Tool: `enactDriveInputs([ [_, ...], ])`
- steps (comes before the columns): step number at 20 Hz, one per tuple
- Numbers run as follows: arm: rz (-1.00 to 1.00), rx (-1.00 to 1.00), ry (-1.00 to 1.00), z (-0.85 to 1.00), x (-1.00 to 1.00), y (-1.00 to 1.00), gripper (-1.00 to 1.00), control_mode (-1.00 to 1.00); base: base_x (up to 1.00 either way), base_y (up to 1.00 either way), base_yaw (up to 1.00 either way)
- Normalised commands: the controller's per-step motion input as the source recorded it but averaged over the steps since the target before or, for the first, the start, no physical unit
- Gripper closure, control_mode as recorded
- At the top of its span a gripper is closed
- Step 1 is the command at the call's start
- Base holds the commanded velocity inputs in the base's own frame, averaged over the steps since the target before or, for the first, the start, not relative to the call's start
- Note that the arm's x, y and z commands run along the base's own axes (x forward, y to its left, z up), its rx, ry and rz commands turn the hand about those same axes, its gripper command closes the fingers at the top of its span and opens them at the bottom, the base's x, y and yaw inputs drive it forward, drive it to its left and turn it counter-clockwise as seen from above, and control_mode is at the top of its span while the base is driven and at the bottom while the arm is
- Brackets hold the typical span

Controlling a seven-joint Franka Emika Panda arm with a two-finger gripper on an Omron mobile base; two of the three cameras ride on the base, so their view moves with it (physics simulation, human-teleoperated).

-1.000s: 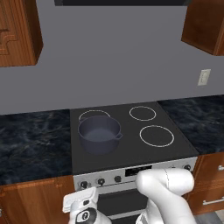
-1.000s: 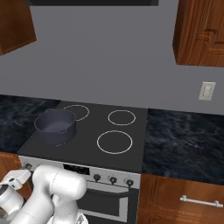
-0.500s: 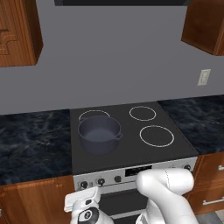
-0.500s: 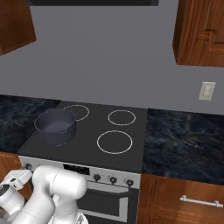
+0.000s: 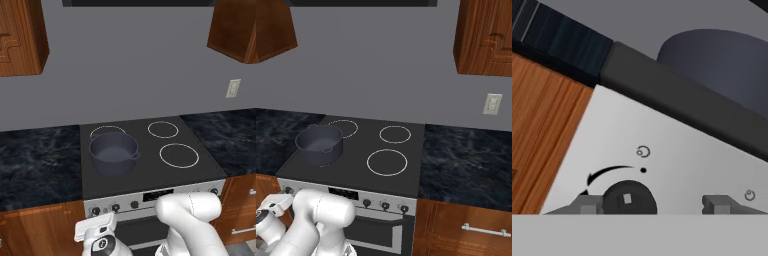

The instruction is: Turn off the front left burner of the stove.

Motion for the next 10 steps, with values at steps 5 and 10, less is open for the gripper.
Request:
enactDriveInputs([
  [5,0.03,0.01,0.0,-0.06,0.0,0.02,-1.0,-1.0,0.0,0.0,0.0],
  [10,0.02,0.0,0.01,-0.14,0.0,0.11,-1.0,-1.0,0.0,0.0,0.0],
])
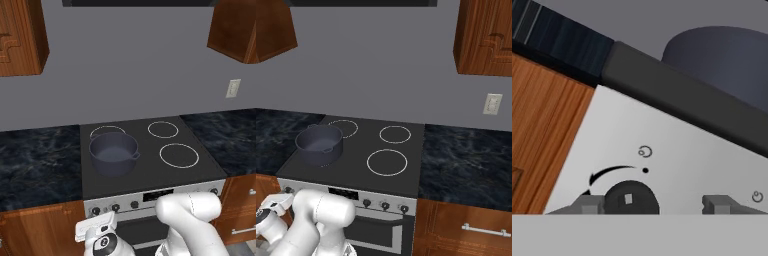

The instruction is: Turn off the front left burner of the stove.

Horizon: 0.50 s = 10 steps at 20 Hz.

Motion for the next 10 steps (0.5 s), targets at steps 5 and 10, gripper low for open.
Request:
enactDriveInputs([
  [5,0.0,0.0,0.01,-0.13,-0.04,0.22,-1.0,-1.0,0.0,0.0,0.0],
  [10,0.0,0.0,0.0,-0.15,-0.01,0.17,-1.0,-1.0,0.0,0.0,0.0],
])
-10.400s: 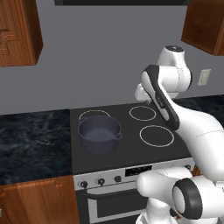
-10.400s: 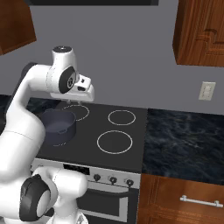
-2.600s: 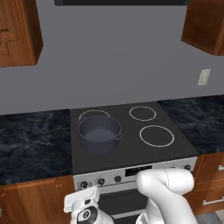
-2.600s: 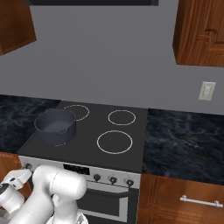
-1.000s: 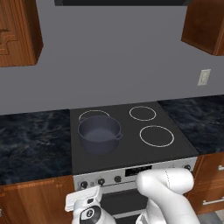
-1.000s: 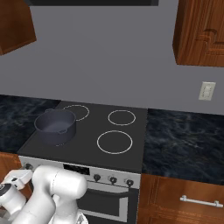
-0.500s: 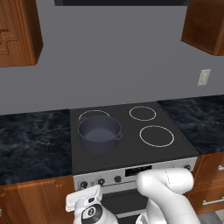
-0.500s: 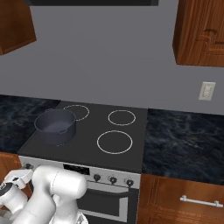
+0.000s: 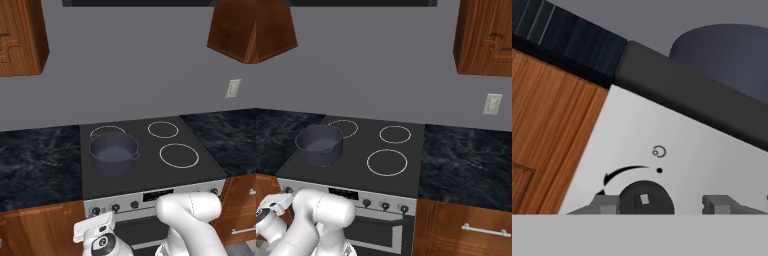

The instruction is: Turn off the front left burner of the stove.

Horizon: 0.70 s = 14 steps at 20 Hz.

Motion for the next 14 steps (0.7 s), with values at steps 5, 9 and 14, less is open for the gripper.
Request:
enactDriveInputs([
  [5,0.0,0.0,0.0,-0.17,-0.14,0.1,-1.0,-1.0,0.0,0.0,0.0],
  [9,0.0,0.0,0.0,-0.16,-0.1,0.0,-1.0,-1.0,0.0,0.0,0.0],
  [14,0.0,0.0,0.0,-0.05,0.05,0.0,-1.0,-1.0,0.0,0.0,0.0],
])
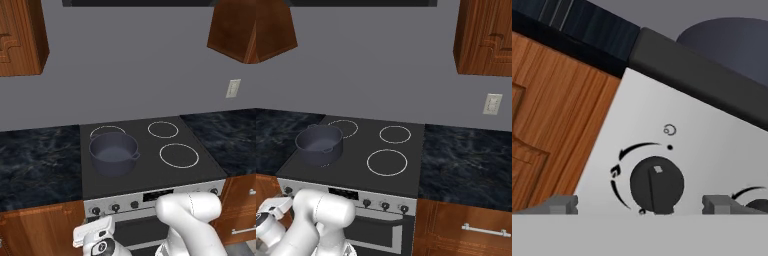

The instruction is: Turn off the front left burner of the stove.

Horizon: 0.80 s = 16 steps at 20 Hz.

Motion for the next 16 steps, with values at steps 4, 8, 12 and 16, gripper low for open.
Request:
enactDriveInputs([
  [4,0.0,0.0,0.0,0.0,0.27,0.0,-1.0,-1.0,0.0,0.0,0.0],
  [8,0.0,0.0,0.0,0.0,0.23,0.0,-1.0,-1.0,0.0,0.0,0.0],
  [12,0.0,0.0,0.0,0.0,0.05,0.0,-1.0,-1.0,0.0,0.0,0.0],
  [16,0.0,0.0,0.0,0.0,0.0,0.0,-1.0,-1.0,0.0,0.0,0.0],
])
